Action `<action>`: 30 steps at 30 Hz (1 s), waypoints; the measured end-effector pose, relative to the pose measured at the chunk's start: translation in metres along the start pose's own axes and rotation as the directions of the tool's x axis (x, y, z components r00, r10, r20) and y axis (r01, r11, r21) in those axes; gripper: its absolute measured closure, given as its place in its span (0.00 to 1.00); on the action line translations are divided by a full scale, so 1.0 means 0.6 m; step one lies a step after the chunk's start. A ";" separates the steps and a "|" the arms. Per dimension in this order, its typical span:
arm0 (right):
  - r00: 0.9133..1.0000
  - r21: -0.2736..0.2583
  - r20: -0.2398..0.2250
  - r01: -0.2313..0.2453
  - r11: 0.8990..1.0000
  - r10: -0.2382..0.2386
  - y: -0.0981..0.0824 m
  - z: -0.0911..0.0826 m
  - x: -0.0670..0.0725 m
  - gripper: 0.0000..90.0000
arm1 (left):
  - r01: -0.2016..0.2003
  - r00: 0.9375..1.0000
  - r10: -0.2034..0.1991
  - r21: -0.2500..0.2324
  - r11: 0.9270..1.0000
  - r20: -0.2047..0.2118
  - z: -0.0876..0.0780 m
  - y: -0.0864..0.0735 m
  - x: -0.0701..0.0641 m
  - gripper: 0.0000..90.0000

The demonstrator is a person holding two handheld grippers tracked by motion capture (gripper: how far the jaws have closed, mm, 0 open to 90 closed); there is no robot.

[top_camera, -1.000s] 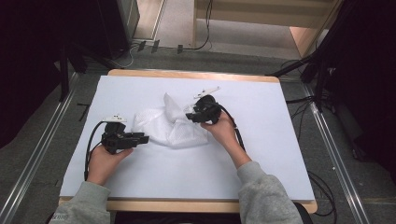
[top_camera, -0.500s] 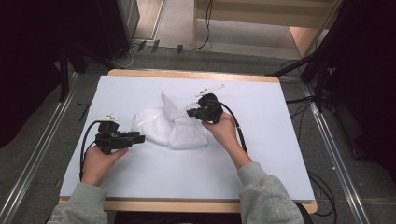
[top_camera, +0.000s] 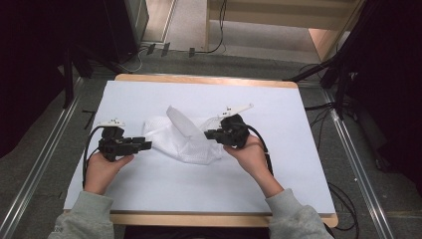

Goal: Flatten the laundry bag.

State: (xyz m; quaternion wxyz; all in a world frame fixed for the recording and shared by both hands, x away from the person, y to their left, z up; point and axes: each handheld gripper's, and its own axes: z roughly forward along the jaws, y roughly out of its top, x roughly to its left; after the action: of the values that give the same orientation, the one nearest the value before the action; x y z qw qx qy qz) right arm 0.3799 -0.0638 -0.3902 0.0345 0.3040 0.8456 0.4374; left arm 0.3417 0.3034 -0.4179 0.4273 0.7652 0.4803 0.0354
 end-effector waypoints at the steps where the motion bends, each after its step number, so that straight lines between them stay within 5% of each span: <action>1: 1.000 0.000 0.000 0.005 1.000 -0.005 -0.007 -0.004 0.003 1.00 | -0.005 1.000 0.005 0.005 1.000 -0.001 -0.001 0.002 0.001 0.61; 14: 1.000 0.039 -0.018 -0.015 0.999 0.015 -0.065 -0.019 0.031 1.00 | 0.009 1.000 -0.009 -0.008 1.000 -0.023 -0.007 0.012 0.023 0.59; 30: 0.998 0.074 -0.026 -0.063 0.995 0.065 -0.124 -0.035 0.054 1.00 | -0.018 1.000 0.018 0.013 1.000 0.003 0.017 0.027 0.017 0.56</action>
State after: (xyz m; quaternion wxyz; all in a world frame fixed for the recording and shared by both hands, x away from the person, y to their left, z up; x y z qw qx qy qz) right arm 0.3111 -0.0933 -0.4272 -0.0030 0.3258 0.8513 0.4112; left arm 0.3633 0.3022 -0.4170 0.4224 0.7724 0.4730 0.0350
